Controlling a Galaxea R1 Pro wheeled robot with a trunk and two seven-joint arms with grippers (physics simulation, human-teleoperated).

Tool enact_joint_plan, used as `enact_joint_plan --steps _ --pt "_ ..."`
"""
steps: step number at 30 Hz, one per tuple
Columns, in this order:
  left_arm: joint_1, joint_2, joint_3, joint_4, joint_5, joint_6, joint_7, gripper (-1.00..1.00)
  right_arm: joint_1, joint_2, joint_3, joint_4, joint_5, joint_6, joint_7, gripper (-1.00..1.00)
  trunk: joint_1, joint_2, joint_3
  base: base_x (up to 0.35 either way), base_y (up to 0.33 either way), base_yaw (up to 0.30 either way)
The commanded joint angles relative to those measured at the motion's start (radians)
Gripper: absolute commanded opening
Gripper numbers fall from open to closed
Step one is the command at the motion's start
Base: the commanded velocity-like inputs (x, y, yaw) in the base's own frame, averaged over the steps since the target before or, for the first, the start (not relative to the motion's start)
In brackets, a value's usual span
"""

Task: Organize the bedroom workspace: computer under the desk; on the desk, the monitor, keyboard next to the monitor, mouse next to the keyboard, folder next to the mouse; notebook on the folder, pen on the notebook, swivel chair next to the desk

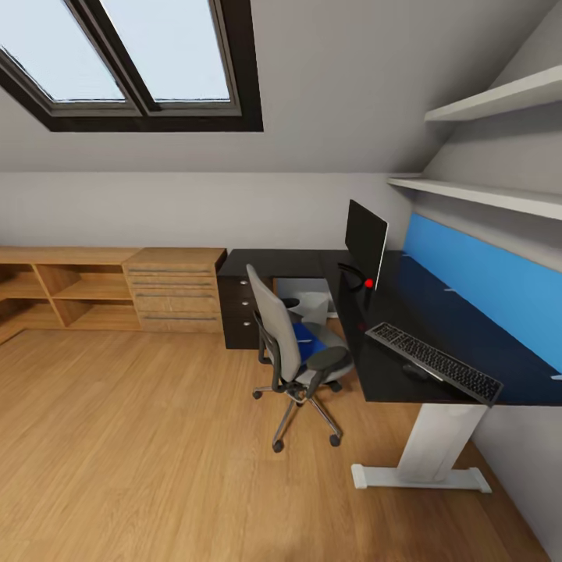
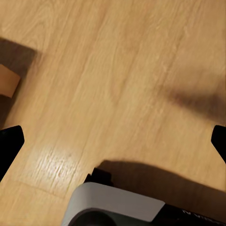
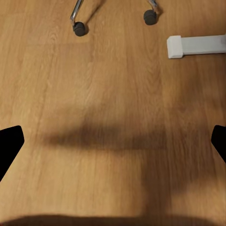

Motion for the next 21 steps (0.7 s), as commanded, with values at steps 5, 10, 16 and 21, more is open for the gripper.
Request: enact_joint_plan --steps 5,10,16,21 --pt "0.0 -0.001 -0.003 -0.019 0.001 -0.003 0.008 1.0 -0.001 -0.001 0.008 0.021 -0.009 -0.003 0.002 1.0 0.019 -0.036 -0.017 0.0 0.0 0.0" --pt "0.0 -0.002 0.014 -0.041 0.001 -0.055 0.01 1.0 -0.001 0.0 0.008 0.024 -0.009 -0.002 0.002 1.0 0.038 -0.071 -0.033 0.0 0.0 0.0" --pt "0.0 -0.002 0.045 -0.059 0.002 -0.108 0.005 1.0 -0.001 0.0 0.008 0.022 -0.01 -0.002 0.002 1.0 0.061 -0.113 -0.051 0.0 0.0 0.0" --pt "0.0 0.005 0.048 -0.176 0.002 -0.109 0.0 1.0 -0.001 0.001 0.007 0.018 -0.01 -0.031 0.005 1.0 0.081 -0.148 -0.067 0.0 0.0 0.0"
